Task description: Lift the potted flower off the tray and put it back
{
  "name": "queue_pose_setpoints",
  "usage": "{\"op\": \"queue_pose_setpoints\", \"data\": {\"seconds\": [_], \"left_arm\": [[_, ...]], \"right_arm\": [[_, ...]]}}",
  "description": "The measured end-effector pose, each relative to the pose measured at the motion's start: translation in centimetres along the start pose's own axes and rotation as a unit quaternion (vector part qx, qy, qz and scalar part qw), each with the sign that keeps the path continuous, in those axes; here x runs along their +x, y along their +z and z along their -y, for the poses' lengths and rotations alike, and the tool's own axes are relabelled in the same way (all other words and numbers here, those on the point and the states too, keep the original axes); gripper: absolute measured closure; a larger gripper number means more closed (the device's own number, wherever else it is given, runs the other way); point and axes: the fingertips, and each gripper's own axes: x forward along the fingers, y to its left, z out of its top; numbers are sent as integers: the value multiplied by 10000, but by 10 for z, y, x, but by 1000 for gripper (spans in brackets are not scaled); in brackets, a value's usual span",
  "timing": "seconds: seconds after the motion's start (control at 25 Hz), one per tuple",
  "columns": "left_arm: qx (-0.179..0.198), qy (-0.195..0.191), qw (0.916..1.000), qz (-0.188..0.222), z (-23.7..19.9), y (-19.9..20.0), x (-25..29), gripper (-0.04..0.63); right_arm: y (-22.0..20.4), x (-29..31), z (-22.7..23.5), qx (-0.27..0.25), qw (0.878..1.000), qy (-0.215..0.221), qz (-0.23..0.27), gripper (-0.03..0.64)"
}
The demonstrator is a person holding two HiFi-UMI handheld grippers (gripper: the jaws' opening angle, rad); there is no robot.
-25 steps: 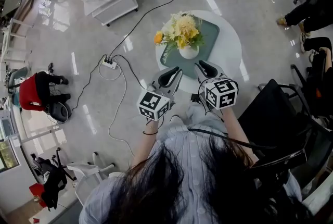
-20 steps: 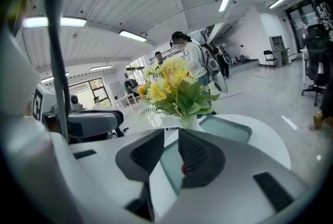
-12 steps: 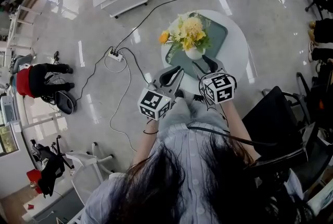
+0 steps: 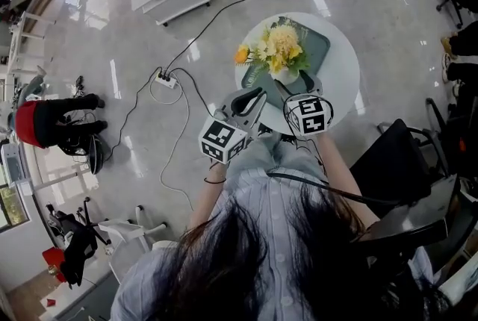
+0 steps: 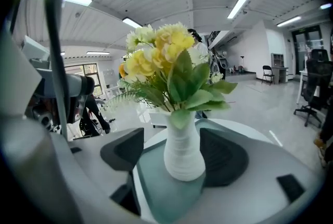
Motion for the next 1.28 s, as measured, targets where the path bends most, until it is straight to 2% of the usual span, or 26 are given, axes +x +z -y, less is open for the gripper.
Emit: {"op": "queue_pose_setpoints", "data": {"seconds": [0.24, 0.64, 0.92, 1.08, 1.2, 1.28], "left_arm": [[30, -130, 9999, -36, -2, -2, -1, 554], [6, -97, 9999, -62, -10, -3, -9, 554], [-25, -19, 9999, -98, -16, -6, -16, 554], [-17, 12, 9999, -146, -17, -8, -13, 554], [-9, 20, 9999, -149, -16, -8, -12, 554], [-10, 40, 9999, -151, -18, -7, -14, 554]], "right_arm": [[1, 18, 13, -209, 9993, -312, -24, 298], [13, 36, 16, -342, 9984, -444, 47, 295], [14, 45, 21, -264, 9982, -545, 15, 296], [7, 49, 25, -405, 9976, -562, -62, 298], [4, 47, 27, -473, 9969, -629, -19, 342], [6, 47, 26, -478, 9967, -647, 65, 345]]}}
